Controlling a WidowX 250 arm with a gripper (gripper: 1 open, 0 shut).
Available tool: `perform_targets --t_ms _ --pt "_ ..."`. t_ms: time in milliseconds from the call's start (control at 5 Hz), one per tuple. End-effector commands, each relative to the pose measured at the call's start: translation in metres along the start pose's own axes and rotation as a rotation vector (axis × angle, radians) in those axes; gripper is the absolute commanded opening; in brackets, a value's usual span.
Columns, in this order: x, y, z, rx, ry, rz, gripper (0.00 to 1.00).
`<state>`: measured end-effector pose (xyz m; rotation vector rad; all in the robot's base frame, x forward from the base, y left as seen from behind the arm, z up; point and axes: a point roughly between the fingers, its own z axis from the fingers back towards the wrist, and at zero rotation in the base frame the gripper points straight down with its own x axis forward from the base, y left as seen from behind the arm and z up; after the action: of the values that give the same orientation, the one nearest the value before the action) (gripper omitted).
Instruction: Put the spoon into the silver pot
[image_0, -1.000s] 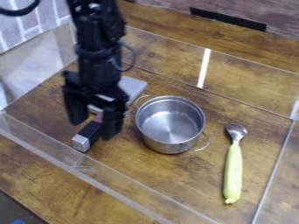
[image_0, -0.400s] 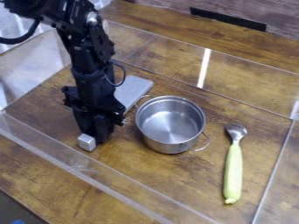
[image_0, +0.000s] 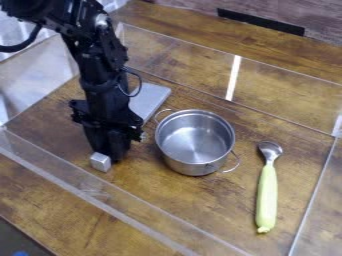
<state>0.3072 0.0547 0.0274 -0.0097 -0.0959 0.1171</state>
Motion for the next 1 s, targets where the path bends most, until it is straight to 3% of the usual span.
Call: perform_targets --t_ms 0,400,800 --pt "0.012 0.005 0.010 -0.011 -0.046 -0.025 0.00" --pt "0.008 0.020 0.011 -0.031 -0.046 -0.035 0.00" --pt "-0.001 0.020 0.013 -0.037 -0.050 0.072 0.00"
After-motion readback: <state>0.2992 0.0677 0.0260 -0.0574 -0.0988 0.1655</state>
